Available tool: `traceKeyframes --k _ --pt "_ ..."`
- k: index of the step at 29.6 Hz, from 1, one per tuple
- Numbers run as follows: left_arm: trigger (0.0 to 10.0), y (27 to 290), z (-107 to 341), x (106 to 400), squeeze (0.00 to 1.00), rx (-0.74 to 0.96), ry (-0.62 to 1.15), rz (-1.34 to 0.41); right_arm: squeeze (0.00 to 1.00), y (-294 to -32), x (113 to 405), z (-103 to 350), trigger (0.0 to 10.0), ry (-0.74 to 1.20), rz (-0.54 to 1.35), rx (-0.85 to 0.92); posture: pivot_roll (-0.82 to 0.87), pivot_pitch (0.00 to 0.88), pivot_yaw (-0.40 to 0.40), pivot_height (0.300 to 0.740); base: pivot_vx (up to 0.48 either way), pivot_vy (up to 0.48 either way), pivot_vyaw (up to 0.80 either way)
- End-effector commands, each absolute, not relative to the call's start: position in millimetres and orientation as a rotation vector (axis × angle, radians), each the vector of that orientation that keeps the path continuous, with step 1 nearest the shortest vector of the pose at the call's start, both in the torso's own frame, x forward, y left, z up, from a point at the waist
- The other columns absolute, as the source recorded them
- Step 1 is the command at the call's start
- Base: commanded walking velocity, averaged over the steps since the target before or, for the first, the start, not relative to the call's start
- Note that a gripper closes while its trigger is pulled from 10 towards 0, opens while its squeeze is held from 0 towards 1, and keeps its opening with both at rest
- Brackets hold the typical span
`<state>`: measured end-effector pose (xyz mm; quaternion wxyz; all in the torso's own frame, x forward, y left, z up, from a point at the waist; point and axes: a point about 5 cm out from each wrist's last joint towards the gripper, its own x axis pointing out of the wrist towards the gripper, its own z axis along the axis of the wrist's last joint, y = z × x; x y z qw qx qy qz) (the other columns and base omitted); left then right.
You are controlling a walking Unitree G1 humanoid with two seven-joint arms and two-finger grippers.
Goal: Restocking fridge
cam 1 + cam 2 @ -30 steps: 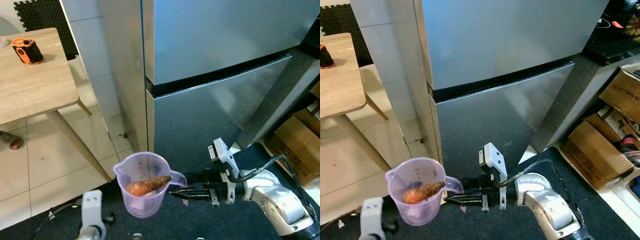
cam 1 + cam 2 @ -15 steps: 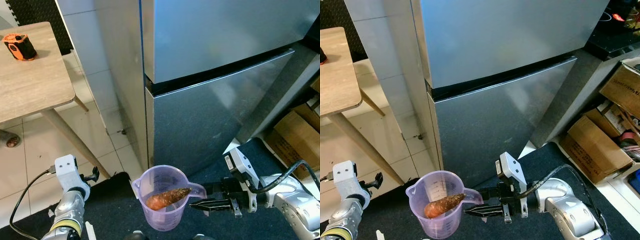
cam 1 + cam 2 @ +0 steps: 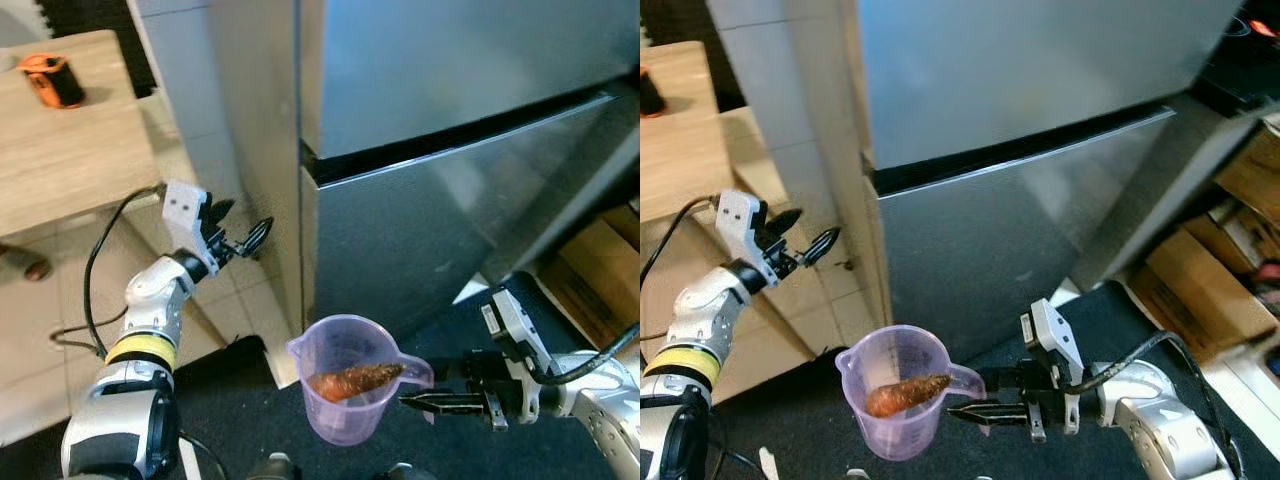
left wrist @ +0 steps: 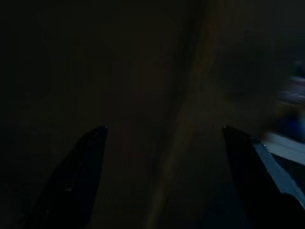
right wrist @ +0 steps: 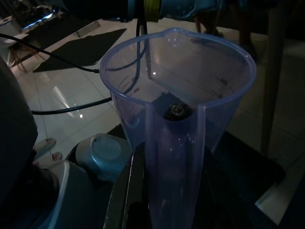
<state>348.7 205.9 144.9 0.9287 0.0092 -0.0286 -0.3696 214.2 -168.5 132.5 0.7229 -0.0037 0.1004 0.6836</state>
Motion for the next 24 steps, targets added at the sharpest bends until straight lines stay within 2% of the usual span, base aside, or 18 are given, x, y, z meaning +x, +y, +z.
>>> traceKeyframes --k 1,4,9,10,13,15,19,24 --pt "10.0 197.3 149.8 343.9 1.00 0.022 -0.061 -0.881 0.00 -172.1 212.5 137.2 10.0 0.195 1.519 -0.015 0.01 0.104 -0.021 0.740 0.000 0.000 0.00" --pt "10.0 191.2 153.1 336.1 1.00 0.029 -0.047 -1.025 0.00 -178.3 210.6 137.5 10.0 0.205 1.512 -0.022 0.01 0.106 -0.016 0.740 0.000 0.000 0.00" --pt "10.0 190.3 157.8 333.5 1.00 0.042 -0.051 -1.088 0.00 -185.1 211.3 139.3 10.0 0.212 1.493 -0.036 0.01 0.108 -0.014 0.740 0.000 0.000 0.00" --pt "10.0 189.2 159.3 334.7 0.00 0.055 -0.055 -1.086 0.00 -185.7 211.5 140.0 10.0 0.210 1.491 -0.039 0.00 0.109 -0.012 0.740 0.000 0.000 0.00" --pt "10.0 187.4 161.5 337.0 0.00 0.074 -0.065 -1.074 0.00 -185.6 211.4 140.6 10.0 0.208 1.490 -0.042 0.00 0.111 -0.010 0.740 0.000 0.000 0.00" --pt "10.0 183.4 164.5 345.8 0.00 0.107 -0.087 -0.993 0.00 -184.3 211.4 140.4 10.0 0.205 1.488 -0.044 0.00 0.113 -0.009 0.740 0.000 0.000 0.00" --pt "10.0 180.7 168.1 351.0 0.00 0.103 -0.107 -0.939 0.00 -182.8 211.2 139.9 10.0 0.202 1.487 -0.045 0.00 0.116 -0.007 0.740 0.000 0.000 0.00" --pt "10.0 165.3 170.4 353.5 0.00 0.058 -0.136 -0.954 0.00 -179.5 210.9 140.9 10.0 0.188 1.482 -0.045 -0.01 0.123 -0.007 0.740 0.000 0.000 0.00"
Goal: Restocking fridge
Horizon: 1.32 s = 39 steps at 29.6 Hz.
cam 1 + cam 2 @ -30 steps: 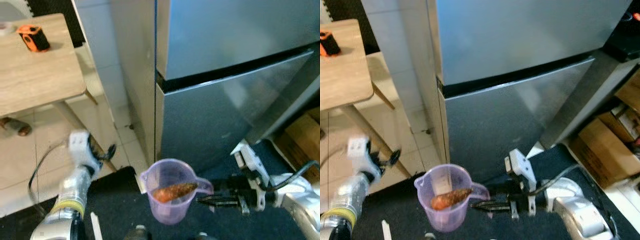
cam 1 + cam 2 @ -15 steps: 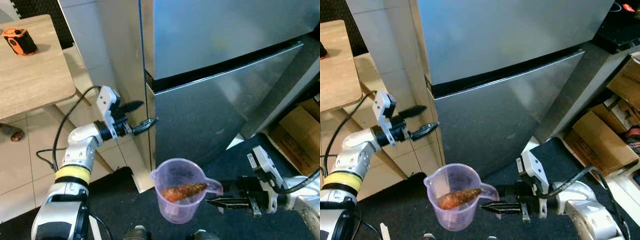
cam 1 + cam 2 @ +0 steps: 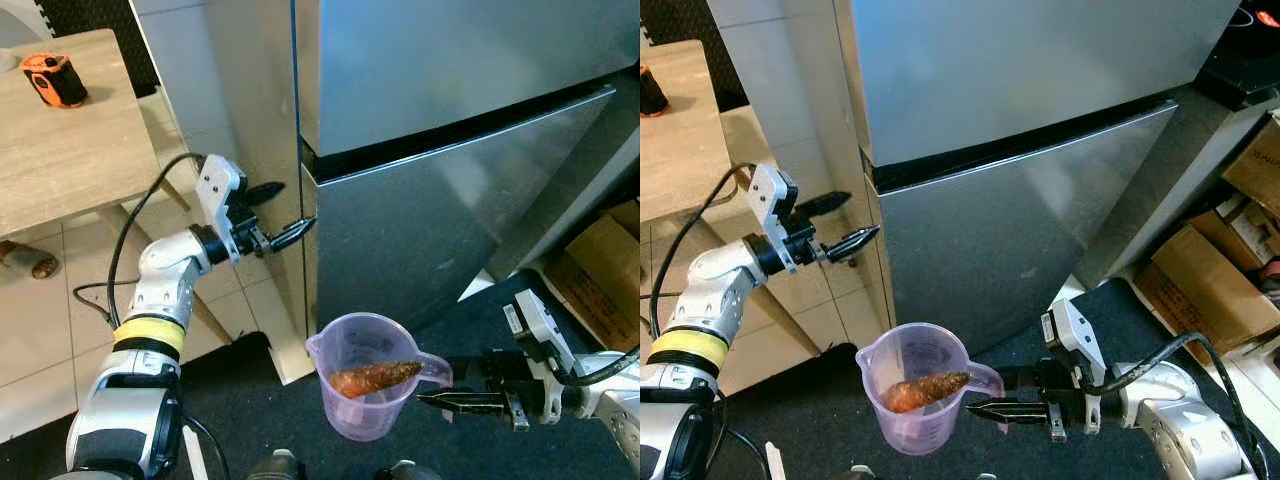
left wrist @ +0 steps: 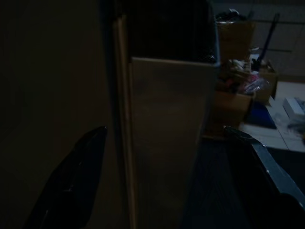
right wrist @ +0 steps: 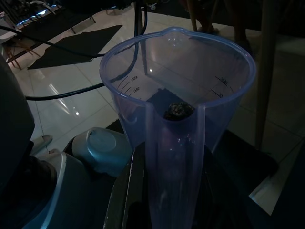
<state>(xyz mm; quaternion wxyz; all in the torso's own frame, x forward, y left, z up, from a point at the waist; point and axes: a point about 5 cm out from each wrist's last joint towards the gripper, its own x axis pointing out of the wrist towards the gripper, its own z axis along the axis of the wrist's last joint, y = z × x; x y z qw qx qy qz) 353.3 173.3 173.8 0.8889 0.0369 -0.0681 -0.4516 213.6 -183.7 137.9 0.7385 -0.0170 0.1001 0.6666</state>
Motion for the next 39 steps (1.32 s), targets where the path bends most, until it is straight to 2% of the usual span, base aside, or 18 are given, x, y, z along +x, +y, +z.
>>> traceKeyframes --k 1,8,18,22,25,26,27,32,35,39 --pt "10.0 163.2 170.5 353.7 0.00 0.052 -0.139 -0.958 0.00 -179.2 210.7 141.0 10.0 0.186 1.482 -0.046 -0.01 0.123 -0.007 0.740 0.000 0.000 0.00" --pt "10.0 140.8 176.0 359.7 0.00 0.041 -0.151 -1.020 0.00 -175.0 204.4 146.0 10.0 0.172 1.491 -0.044 -0.03 0.158 -0.002 0.740 0.000 0.000 0.00" --pt "10.0 141.6 198.7 377.3 0.00 0.163 -0.173 -0.941 0.00 -173.7 194.2 150.2 10.0 0.165 1.480 -0.044 -0.06 0.192 0.006 0.740 0.000 0.000 0.00" --pt "10.0 137.2 204.9 377.3 0.00 0.147 -0.184 -0.991 0.00 -173.2 192.7 150.9 10.0 0.165 1.480 -0.045 -0.06 0.196 0.008 0.740 0.000 0.000 0.00" --pt "10.0 102.5 192.4 346.4 0.00 0.100 -0.129 -1.411 0.00 -172.4 192.9 153.6 10.0 0.162 1.484 -0.053 -0.05 0.193 0.003 0.740 0.000 0.000 0.00" --pt "10.0 102.5 192.4 346.4 0.00 0.100 -0.129 -1.411 0.00 -172.4 192.9 153.6 10.0 0.162 1.484 -0.053 -0.05 0.193 0.003 0.740 0.000 0.000 0.00" --pt "10.0 93.3 188.2 336.3 0.00 0.092 -0.118 -1.504 0.00 -172.0 193.4 154.7 10.0 0.159 1.487 -0.057 -0.05 0.191 0.002 0.740 0.000 0.000 0.00" --pt "10.0 76.5 179.4 316.8 0.00 0.036 -0.106 -1.632 0.00 -170.0 195.5 158.2 10.0 0.146 1.500 -0.068 -0.05 0.178 -0.006 0.740 0.000 0.000 0.00" --pt "10.0 72.7 176.1 312.5 0.00 0.012 -0.104 -1.645 0.00 -169.3 196.4 159.1 10.0 0.143 1.504 -0.072 -0.05 0.171 -0.007 0.740 0.000 0.000 0.00" --pt "10.0 75.8 160.8 315.1 0.00 -0.030 -0.083 -1.546 0.00 -167.8 198.0 160.4 10.0 0.139 1.513 -0.083 -0.05 0.160 -0.009 0.740 0.000 0.000 0.00"
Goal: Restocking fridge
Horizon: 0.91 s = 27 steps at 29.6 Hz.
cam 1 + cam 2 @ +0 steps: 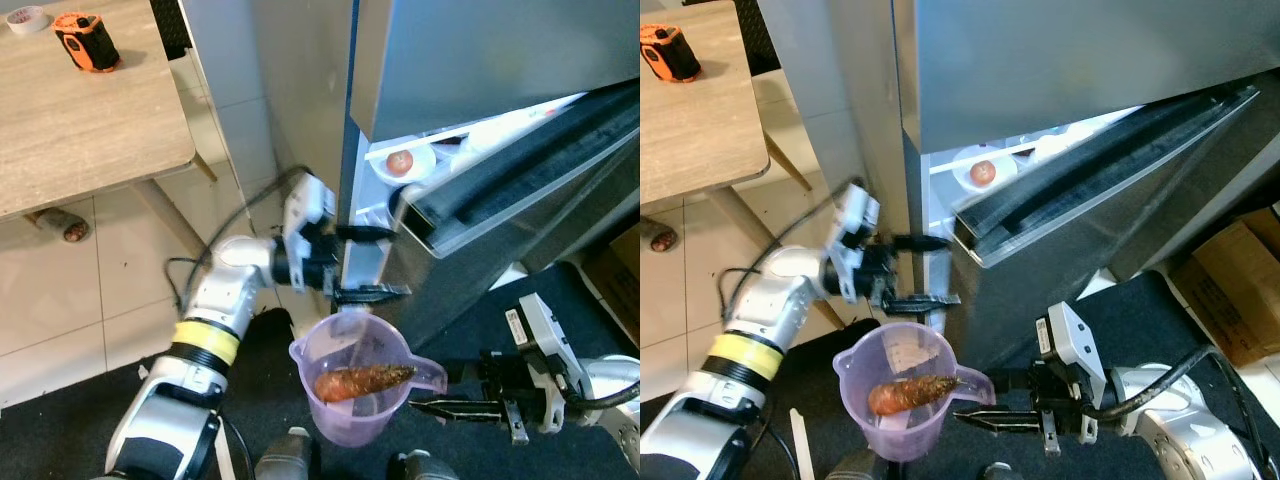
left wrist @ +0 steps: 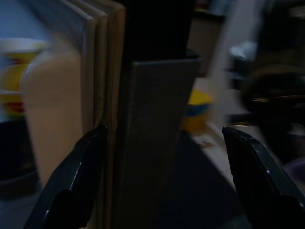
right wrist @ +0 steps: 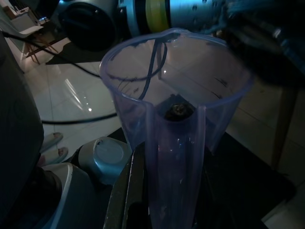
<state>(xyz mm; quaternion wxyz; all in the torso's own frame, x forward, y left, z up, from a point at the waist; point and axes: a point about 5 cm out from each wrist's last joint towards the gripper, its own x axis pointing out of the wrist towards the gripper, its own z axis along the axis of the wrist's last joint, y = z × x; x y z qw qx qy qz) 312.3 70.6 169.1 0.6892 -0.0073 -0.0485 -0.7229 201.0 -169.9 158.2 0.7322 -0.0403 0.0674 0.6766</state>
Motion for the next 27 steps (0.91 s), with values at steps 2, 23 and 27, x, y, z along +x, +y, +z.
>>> traceKeyframes --k 2,23,27 --pt "10.0 80.6 156.3 315.7 0.00 -0.036 -0.067 -1.503 0.00 -166.6 197.8 160.9 10.0 0.137 1.518 -0.084 -0.05 0.160 -0.009 0.740 0.000 0.000 0.00" --pt "10.0 186.6 12.4 273.8 0.00 -0.122 0.446 -0.703 0.00 -148.1 197.5 159.3 10.0 0.120 1.601 -0.077 -0.01 0.145 -0.022 0.740 0.000 0.000 0.00" --pt "10.0 209.4 -14.5 252.2 0.00 -0.158 0.557 -0.477 0.00 -143.2 199.1 156.2 10.0 0.117 1.607 -0.075 -0.01 0.136 -0.019 0.740 0.000 0.000 0.00"
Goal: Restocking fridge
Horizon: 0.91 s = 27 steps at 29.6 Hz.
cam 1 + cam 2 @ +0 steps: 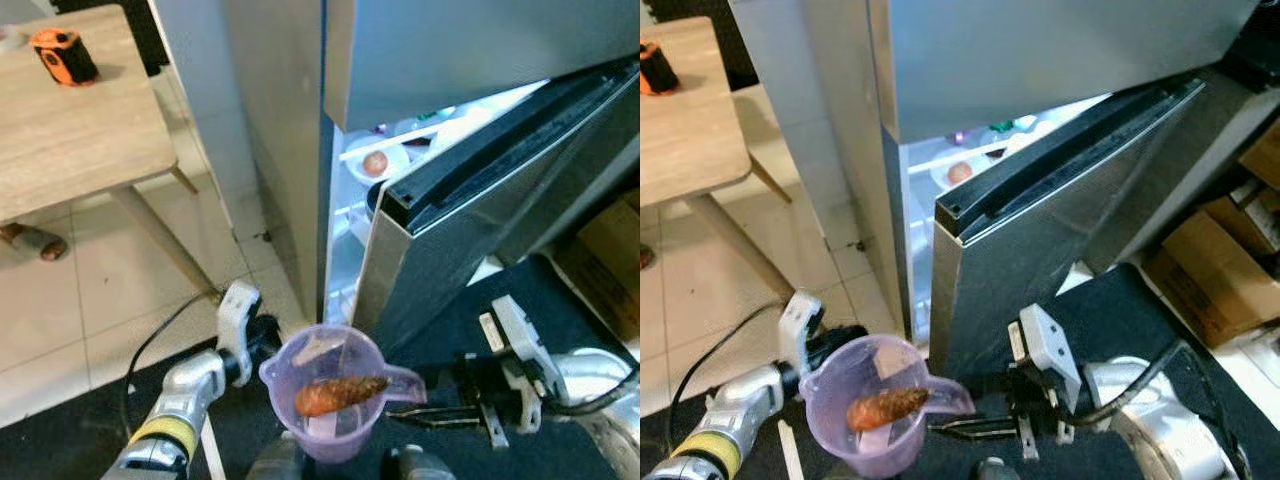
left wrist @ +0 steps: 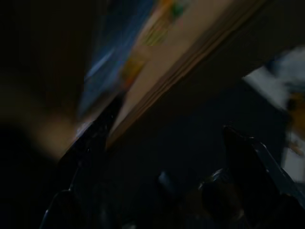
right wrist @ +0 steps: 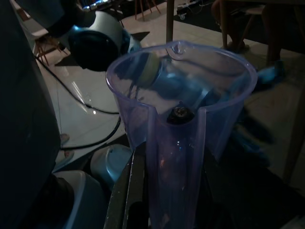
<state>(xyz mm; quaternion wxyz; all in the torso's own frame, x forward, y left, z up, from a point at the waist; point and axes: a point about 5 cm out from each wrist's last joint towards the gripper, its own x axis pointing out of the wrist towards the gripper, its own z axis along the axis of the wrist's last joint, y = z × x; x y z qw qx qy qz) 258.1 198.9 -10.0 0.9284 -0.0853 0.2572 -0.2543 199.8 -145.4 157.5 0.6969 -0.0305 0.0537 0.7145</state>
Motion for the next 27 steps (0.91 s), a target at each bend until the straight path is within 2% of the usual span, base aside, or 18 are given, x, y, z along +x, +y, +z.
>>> traceKeyframes --k 1,5,7,10,20,27 --pt "10.0 209.4 -14.5 252.2 0.00 -0.158 0.557 -0.477 0.00 -143.2 199.1 156.2 10.0 0.117 1.607 -0.075 -0.01 0.136 -0.019 0.740 0.000 0.000 0.00" --pt "10.0 222.6 -31.0 233.8 0.00 -0.189 0.636 -0.341 0.00 -140.8 200.2 155.2 10.0 0.111 1.607 -0.073 -0.01 0.125 -0.017 0.740 0.000 0.000 0.00" --pt "10.0 230.9 -45.9 214.9 0.00 -0.206 0.711 -0.227 0.00 -139.2 201.9 154.6 10.0 0.106 1.606 -0.072 -0.01 0.120 -0.019 0.740 -0.306 0.000 0.00" --pt "10.0 232.9 -56.8 200.1 0.00 -0.220 0.770 -0.160 0.00 -137.8 203.2 153.8 10.0 0.104 1.604 -0.074 0.00 0.119 -0.020 0.740 -0.337 0.000 0.00" --pt "10.0 226.5 -78.9 166.3 0.00 -0.252 0.907 -0.071 0.00 -132.3 214.9 152.5 10.0 0.067 1.515 -0.077 -0.01 0.113 -0.013 0.740 -0.351 0.000 0.00" --pt "10.0 223.0 -82.1 161.3 0.00 -0.257 0.923 -0.070 0.00 -132.2 218.8 150.1 10.0 0.078 1.462 -0.112 -0.01 0.113 -0.015 0.740 -0.367 0.000 0.00"
